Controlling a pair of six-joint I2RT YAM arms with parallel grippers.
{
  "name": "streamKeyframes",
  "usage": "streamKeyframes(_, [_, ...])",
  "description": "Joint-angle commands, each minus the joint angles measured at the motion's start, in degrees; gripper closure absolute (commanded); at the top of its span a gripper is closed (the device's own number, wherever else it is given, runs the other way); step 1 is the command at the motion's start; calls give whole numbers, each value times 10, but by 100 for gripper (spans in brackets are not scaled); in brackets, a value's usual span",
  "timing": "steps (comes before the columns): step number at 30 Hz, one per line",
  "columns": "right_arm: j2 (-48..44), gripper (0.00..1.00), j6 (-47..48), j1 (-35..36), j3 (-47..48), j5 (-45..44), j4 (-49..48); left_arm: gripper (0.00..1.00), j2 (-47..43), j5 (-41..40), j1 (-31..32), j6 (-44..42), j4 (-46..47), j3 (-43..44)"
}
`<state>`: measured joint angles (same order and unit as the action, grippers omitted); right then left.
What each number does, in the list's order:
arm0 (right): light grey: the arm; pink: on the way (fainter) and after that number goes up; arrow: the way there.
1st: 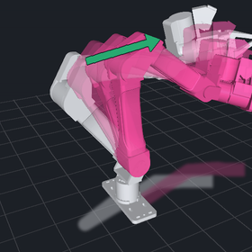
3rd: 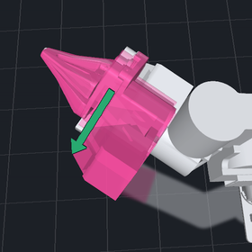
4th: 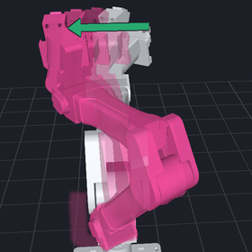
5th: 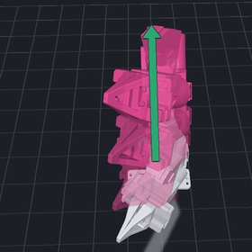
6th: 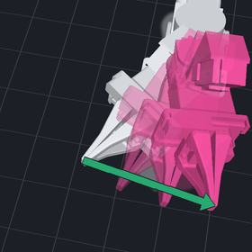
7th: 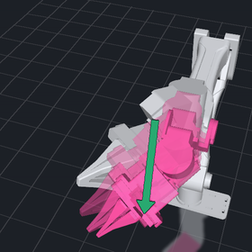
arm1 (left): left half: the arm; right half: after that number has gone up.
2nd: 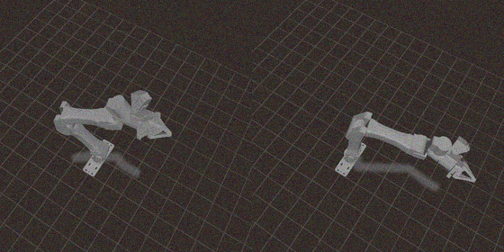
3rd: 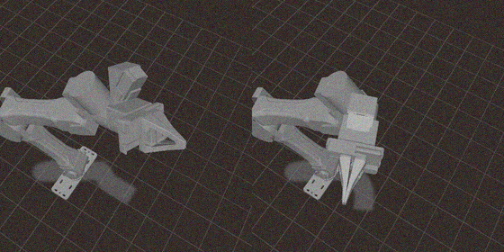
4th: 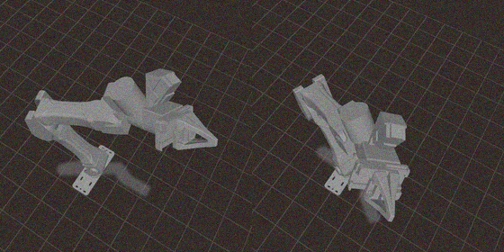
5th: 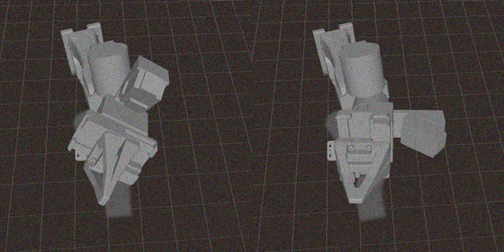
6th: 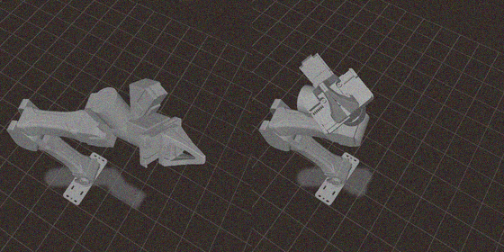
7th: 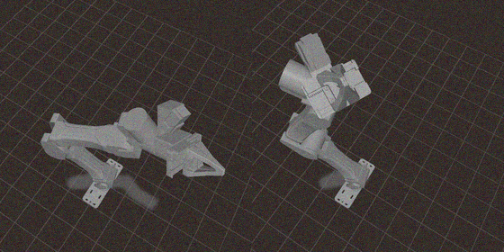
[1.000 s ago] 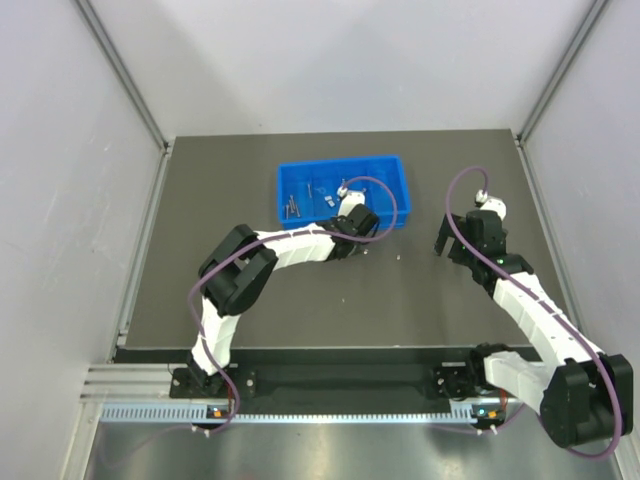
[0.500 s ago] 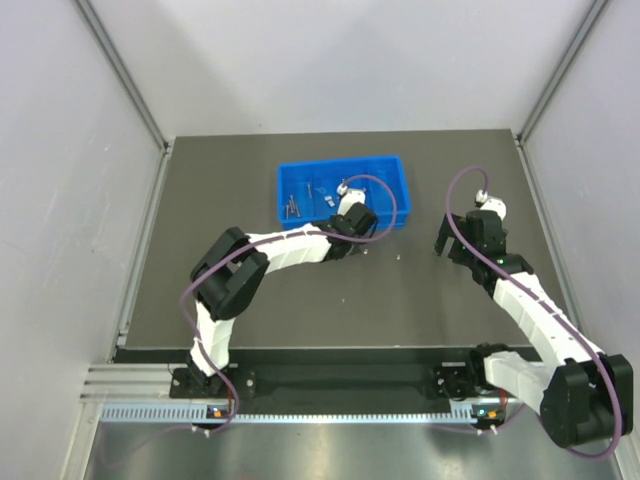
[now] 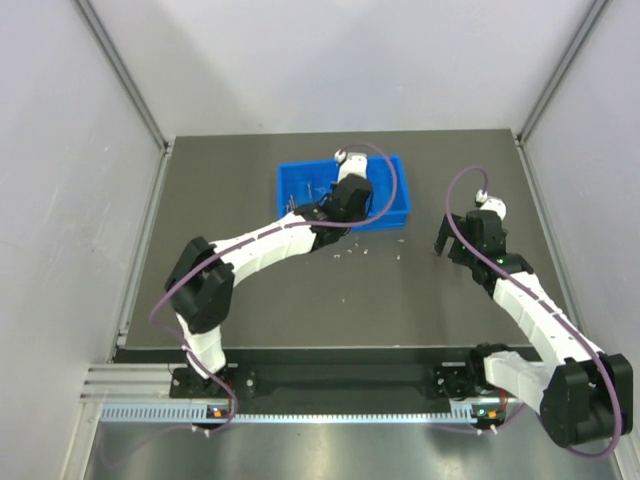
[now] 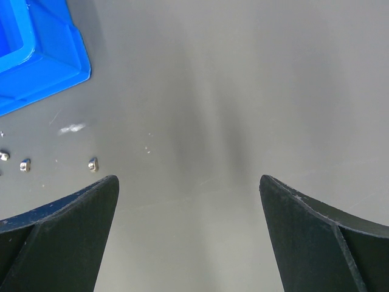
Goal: Sort the screws and nuts into containers
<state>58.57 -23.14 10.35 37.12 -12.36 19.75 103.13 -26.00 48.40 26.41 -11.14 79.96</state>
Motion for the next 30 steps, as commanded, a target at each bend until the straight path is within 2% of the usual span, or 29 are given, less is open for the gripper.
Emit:
streamKeyframes(1, [1,0,-1,-6,7,-6,-9,94,50,-4,-15,-33,35,68])
streamKeyframes(5, [3,0,1,-8,7,-11,-7,94,96,0,-29,-29,17,126])
streamKeyframes(10, [9,0,-2,-9,7,-18,-8,89,80,30,-28,-36,26,107])
streamKeyframes(15, [9,0,-24,-22,31,-61,5,73,48,63,-26,-41,21,73])
streamKeyframes(22, [18,0,-47,-45,59,-64,-5,53,19,86,-26,-37,5,47])
streamKeyframes(28, [-5,0,-60,-46,32,-64,-17,41,12,104,-26,-37,-12,51])
streamKeyframes(30, [-8,0,-60,-46,30,-69,-16,40,7,101,-26,-35,-17,49])
